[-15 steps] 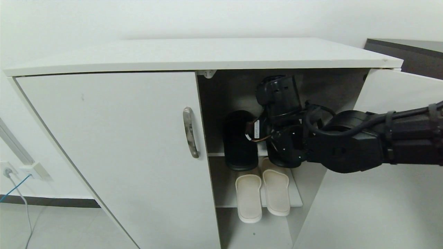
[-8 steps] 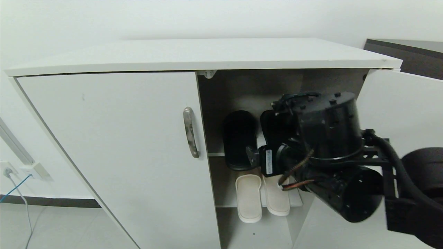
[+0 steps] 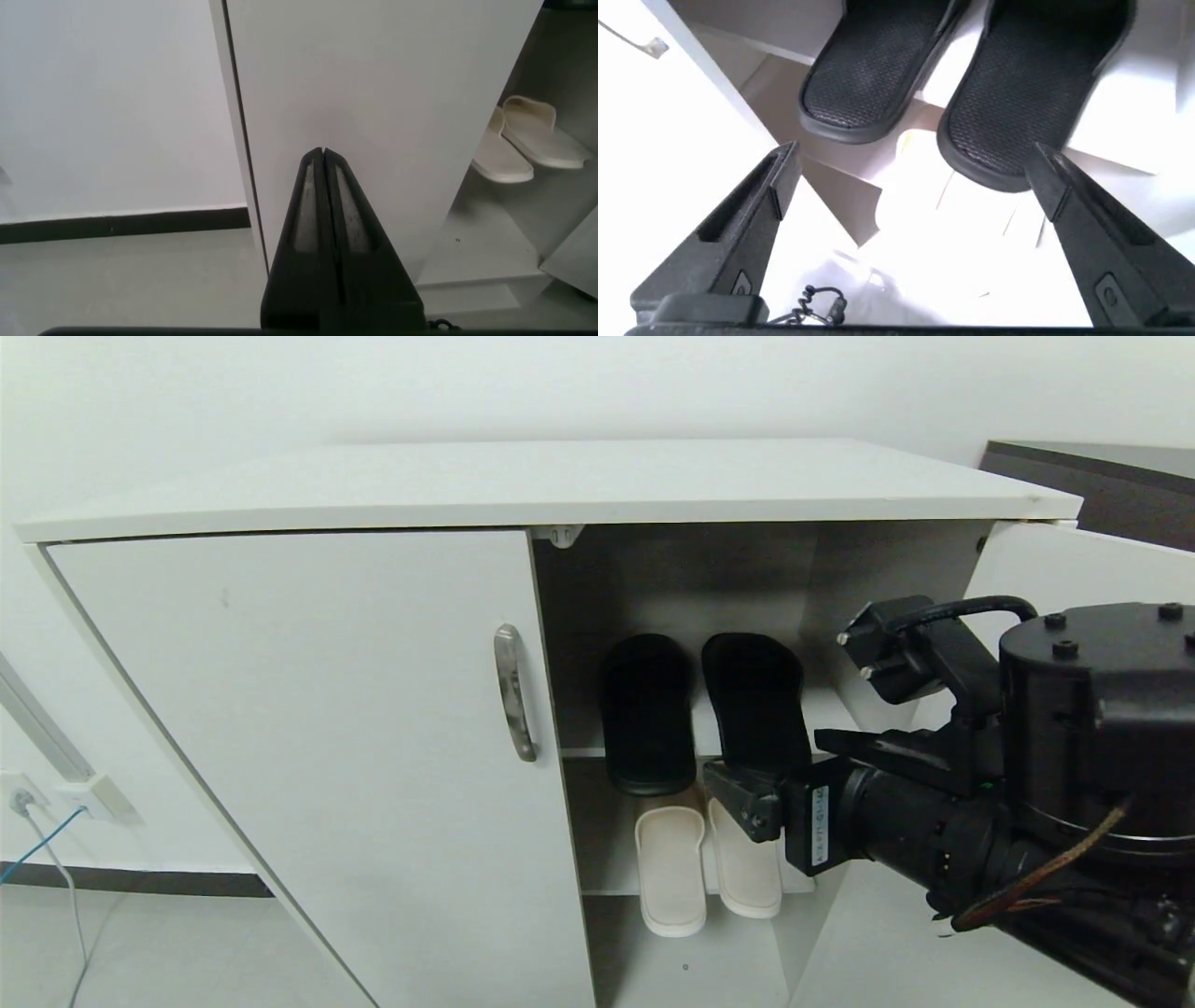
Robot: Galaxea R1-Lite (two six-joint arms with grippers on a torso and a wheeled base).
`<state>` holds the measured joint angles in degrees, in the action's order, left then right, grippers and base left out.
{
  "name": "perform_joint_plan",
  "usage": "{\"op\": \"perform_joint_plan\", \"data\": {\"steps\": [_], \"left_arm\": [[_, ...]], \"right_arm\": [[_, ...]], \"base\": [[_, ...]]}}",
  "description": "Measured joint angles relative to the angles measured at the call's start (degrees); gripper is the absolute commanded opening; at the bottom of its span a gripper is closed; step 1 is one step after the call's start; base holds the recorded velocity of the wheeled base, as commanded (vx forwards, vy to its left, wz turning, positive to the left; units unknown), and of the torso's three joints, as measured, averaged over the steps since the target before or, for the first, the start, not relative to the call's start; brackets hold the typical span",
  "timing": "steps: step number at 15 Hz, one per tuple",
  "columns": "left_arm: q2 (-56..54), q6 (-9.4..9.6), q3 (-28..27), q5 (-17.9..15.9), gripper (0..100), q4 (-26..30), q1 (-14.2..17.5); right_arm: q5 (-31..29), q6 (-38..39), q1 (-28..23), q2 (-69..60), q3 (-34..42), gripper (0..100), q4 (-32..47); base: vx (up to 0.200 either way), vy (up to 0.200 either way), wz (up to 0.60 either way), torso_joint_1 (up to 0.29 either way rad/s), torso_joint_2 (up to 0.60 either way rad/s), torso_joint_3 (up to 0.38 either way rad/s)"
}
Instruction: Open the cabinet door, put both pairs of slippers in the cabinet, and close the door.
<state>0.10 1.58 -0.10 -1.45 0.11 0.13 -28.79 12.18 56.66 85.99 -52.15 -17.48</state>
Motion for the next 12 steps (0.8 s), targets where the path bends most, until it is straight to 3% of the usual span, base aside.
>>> {"op": "perform_joint_plan", "data": {"steps": [12], "left_arm": [[0.0,-0.2,0.0,0.04,0,0.0,0.0]], "right_arm": [[0.28,0.16,-1.05,0.63,0.74,100,0.05]], "base": [[-0.2,0.0,0.0,0.002,0.0,0.002]]}}
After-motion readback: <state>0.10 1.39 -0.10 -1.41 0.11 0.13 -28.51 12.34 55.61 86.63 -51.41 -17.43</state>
